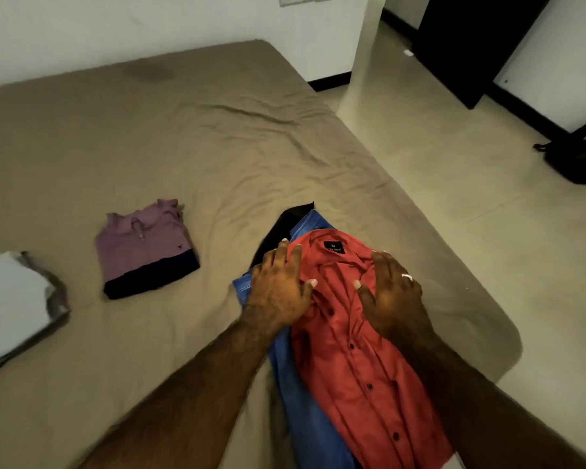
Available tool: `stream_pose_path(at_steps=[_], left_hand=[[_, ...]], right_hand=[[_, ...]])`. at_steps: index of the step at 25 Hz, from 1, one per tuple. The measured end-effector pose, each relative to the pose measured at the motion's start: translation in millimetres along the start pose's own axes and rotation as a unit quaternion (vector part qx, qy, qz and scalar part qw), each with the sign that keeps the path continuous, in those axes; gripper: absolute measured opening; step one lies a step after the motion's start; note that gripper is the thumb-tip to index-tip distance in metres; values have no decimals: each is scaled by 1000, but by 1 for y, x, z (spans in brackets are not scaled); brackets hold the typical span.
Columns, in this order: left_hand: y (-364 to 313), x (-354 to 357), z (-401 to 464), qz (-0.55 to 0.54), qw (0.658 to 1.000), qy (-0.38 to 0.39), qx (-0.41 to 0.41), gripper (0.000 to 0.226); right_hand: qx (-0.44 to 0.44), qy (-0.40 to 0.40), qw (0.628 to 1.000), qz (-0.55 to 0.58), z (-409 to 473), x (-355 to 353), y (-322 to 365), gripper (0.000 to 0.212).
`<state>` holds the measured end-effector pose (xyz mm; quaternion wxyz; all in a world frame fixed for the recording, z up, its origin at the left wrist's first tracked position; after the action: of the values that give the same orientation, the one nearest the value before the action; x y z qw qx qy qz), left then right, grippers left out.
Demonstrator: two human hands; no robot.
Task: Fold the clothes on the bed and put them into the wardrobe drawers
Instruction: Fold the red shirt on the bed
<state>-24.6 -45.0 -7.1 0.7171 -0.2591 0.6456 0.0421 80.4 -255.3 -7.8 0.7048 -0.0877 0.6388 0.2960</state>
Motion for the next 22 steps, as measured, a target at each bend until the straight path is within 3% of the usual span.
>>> stream_pose_path(at_steps=[6,11,14,16,18,20,22], left_hand=[[10,116,93,-31,988,48,-143,65],[28,171,143,-86,958,53,-270,58],[36,179,151,-73,958,30,-277,40],[34,175,146,-104,957,-31,-269,20],[32,161,133,-175,937,-91,-289,9],[30,149,121,-270,898,-136,-318,12],[33,93,96,-353,866,-178,-308,22]], right_hand=[[30,55,998,21,92,115,-81,65],[198,94,972,80,149,176,-136,56],[234,137,954,127,165,198,-149,35],[221,130,957,138,162,192,-144,20],[189,73,965,168,150,172,-128,17],[145,23,962,229,136,139,-107,14],[106,-22,958,267,115,70,-63,13]])
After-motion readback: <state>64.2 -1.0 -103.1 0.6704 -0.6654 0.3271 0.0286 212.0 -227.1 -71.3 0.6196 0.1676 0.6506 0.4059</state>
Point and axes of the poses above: each hand's wrist, its own z-axis towards the middle knuckle, its own x-axis out of the palm, y = z × x, the point moved 1 cm from there along z, towards the middle knuckle, and after that the axes turned 8 degrees about -y, right-handed, at the moved point
